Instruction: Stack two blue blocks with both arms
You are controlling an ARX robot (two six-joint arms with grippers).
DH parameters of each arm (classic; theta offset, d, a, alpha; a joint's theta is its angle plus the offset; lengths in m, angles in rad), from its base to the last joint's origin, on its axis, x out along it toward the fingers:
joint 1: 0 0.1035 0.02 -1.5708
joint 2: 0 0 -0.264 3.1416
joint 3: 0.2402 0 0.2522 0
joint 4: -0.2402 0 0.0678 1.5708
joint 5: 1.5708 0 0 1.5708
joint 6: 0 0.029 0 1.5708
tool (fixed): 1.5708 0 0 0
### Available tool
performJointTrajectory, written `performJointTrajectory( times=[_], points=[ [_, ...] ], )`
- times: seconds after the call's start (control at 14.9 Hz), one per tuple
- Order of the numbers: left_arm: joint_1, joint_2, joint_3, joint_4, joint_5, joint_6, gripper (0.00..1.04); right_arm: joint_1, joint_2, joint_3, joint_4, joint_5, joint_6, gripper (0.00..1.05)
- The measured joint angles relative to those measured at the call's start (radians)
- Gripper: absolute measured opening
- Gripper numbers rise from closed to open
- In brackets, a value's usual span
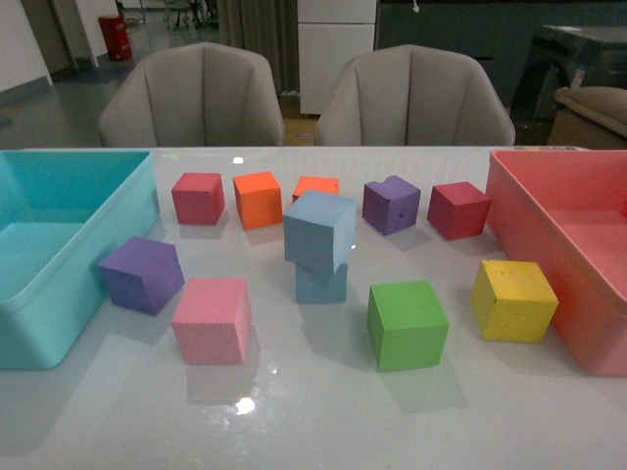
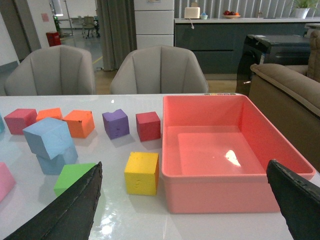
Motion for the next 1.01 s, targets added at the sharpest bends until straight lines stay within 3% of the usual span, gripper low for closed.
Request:
performJointTrajectory(
  times=[0.34,0.4,0.47,1.01],
  points=[
    [0.000,0.000,0.000,0.000,0.000,0.000,0.88,0.000,0.000,0.000,0.000,0.000,0.000,0.98],
    [0.000,0.000,0.000,0.000,0.000,0.000,0.95,0.000,0.000,0.000,0.000,0.000,0.000,0.98],
    [0.000,0.000,0.000,0.000,0.000,0.002,0.98,0.000,0.000,0.000,0.000,0.000,0.000,0.98],
    [0.000,0.000,0.000,0.000,0.000,0.002,0.98,0.000,0.000,0.000,0.000,0.000,0.000,0.98]
  ],
)
